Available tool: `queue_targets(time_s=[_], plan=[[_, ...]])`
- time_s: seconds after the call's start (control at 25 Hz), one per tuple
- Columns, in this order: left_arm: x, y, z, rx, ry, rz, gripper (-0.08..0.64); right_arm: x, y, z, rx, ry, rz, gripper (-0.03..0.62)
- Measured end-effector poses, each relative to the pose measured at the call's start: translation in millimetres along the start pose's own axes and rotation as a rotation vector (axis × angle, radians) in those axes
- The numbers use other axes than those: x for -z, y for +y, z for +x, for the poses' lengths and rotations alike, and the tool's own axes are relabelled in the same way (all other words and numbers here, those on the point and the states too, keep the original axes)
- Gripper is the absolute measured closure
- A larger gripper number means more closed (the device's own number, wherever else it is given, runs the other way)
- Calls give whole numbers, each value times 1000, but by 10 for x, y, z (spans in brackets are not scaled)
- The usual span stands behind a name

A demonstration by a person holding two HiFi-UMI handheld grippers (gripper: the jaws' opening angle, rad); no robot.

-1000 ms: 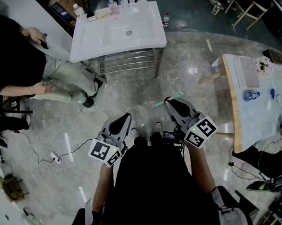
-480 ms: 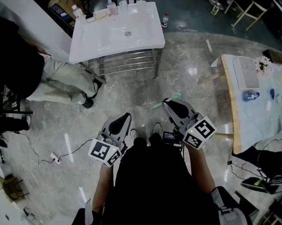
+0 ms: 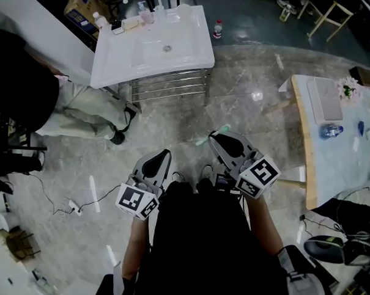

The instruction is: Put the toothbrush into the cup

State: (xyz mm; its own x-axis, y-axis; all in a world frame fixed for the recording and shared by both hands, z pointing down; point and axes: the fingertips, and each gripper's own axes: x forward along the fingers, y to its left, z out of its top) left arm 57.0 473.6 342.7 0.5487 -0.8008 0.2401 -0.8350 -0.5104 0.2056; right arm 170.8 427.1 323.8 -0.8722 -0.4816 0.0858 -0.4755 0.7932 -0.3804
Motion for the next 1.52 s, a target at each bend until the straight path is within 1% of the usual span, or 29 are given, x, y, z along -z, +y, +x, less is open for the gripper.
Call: queue_targets(time_s=[0.12,0.24,0.44,0.64,0.92,1.08,1.32,1.52], plan=[[16,21,38,-34,5,1,548,-28,-100,0,-19,-4,10,551],[39,77,73,-64,5,-17,548,-56,-220,41,-26,4,9,551],[35,292,184,-71,14,-39,548,-105,-388,258,-23,14,22,551],[4,559,348,-48,8,-44,549,-114,-515,512,-8,30,25,551],[-219,1202,621,0,-5,-32,548,-291,-728,1106,30,36,7,551],[-385,1592,748,31,-8,-9,548,-406,-827,1505,53,38,-10,551],[-536,2057,890,90,6,16,548,-568,-932,1981,89,22,-21,551],[-550,2391,1003,119,22,17,548,-593,-1031,2257,120,33,-15,551]])
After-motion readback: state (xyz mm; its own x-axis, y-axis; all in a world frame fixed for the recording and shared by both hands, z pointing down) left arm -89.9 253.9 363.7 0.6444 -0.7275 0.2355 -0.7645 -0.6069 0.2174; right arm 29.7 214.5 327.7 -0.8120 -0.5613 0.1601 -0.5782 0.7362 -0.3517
